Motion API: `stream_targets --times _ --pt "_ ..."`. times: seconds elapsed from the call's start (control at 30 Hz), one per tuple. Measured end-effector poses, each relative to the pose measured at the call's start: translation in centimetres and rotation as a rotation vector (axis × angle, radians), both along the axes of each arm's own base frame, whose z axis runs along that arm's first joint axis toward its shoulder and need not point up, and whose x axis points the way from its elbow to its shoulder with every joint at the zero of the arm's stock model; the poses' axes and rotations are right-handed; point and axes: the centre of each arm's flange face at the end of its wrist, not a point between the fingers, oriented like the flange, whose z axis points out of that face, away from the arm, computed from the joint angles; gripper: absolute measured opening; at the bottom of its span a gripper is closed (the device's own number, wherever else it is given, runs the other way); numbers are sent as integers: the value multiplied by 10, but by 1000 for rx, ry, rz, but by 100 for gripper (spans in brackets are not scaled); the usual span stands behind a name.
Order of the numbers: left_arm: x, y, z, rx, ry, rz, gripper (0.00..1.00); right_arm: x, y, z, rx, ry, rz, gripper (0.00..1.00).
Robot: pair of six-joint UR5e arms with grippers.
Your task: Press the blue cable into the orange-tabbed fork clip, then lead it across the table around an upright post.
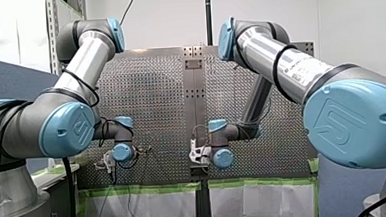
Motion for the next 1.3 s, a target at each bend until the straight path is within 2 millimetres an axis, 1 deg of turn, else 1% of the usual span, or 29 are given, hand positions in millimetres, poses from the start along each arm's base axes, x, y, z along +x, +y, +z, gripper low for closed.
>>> stream_targets --times 0.07,0.1,0.13,0.2,0.23,0.27,0.3,0.33,0.4,0.43,0.5,0.53,0.57,0.73,0.77,0.9,1.07,1.13,1.17,1.3 --pt "0 0 0 7 6 -10 0 -2 -3 1 5 6 -3 0" --pt "0 0 -1 12 9 -13 4 -2 -3 1 7 8 -5 0" --pt "-1 0 -1 19 16 -17 4 -3 -4 0 8 11 -5 0" --pt "-2 1 -2 33 28 -20 35 -4 -4 0 11 16 -7 0" --pt "-3 1 -3 43 38 -20 35 -4 -4 0 12 18 -7 0" --pt "-4 2 -3 50 45 -21 56 -5 -5 0 13 20 -7 0" --pt "-4 2 -4 57 51 -23 66 -5 -5 0 14 21 -8 0" --pt "-5 2 -4 67 59 -24 66 -5 -5 0 14 22 -8 0" --pt "-6 4 -5 81 69 -26 78 -6 -5 0 15 23 -9 0" --pt "-6 4 -5 89 73 -26 78 -6 -6 0 15 23 -9 0" --pt "-7 6 -5 101 80 -29 84 -6 -6 0 15 23 -10 0" --pt "-7 7 -6 106 87 -32 84 -6 -6 0 16 23 -10 0" --pt "-8 8 -6 108 94 -35 87 -7 -7 0 16 23 -11 0" --pt "-10 10 -7 112 120 -48 87 -8 -8 0 16 24 -14 0" --pt "-10 10 -7 111 121 -49 90 -9 -9 0 16 23 -15 0" --pt "-14 12 -5 109 136 -59 90 -9 -9 0 16 23 -16 0" --pt "-23 15 7 90 119 -81 90 -9 -9 0 16 24 -16 0" --pt "-27 14 14 72 101 -94 90 -9 -10 0 16 23 -16 0" --pt "-28 13 16 64 93 -99 93 -9 -10 0 16 23 -16 0" --pt "-36 8 27 29 62 -128 93 -9 -10 0 15 23 -15 0"
